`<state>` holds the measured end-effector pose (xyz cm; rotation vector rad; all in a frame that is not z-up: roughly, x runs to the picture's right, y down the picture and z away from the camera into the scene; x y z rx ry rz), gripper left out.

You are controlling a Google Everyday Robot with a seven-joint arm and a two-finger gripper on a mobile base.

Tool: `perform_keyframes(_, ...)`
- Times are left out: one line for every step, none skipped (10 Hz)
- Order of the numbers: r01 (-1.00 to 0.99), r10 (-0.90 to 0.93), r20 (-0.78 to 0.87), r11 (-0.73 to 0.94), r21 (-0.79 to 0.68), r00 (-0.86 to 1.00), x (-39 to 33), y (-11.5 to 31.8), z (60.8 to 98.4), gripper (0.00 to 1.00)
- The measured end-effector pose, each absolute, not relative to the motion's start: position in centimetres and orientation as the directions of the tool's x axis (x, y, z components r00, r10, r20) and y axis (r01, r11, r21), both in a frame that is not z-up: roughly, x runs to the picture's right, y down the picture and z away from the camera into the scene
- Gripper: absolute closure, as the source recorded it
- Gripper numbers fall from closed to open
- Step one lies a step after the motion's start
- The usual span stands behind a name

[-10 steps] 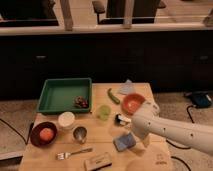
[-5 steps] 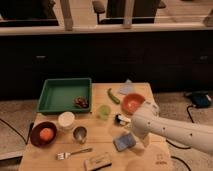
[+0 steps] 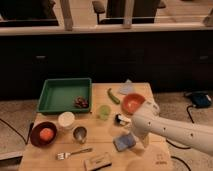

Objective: Wipe table surface with sponge

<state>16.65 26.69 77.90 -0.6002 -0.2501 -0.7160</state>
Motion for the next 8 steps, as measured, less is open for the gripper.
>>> perform_keyframes(0.683,-0.537,0.422,0.594,-0.425,0.730,16.0,26.8,77.9,0.20)
perform_keyframes(0.685,-0.534,0.429,0.593,-0.423,0.728,15.6,26.9,77.9,0.20)
perform_keyframes(0.684,-0.526,0.440,0.595,-0.422,0.728,15.1,27.0,77.9,0.20)
perform_keyframes(0.683,-0.519,0.447,0.593,-0.427,0.729,14.8,27.3,77.9,0.20)
perform_keyframes(0.682,-0.513,0.451,0.590,-0.433,0.730,14.6,27.5,77.9,0.20)
perform_keyframes(0.680,-0.507,0.456,0.587,-0.439,0.731,14.1,27.8,78.0,0.20)
perform_keyframes(0.674,-0.493,0.463,0.587,-0.448,0.737,13.6,28.2,78.1,0.20)
perform_keyframes(0.670,-0.482,0.470,0.587,-0.454,0.740,13.3,28.4,78.1,0.20)
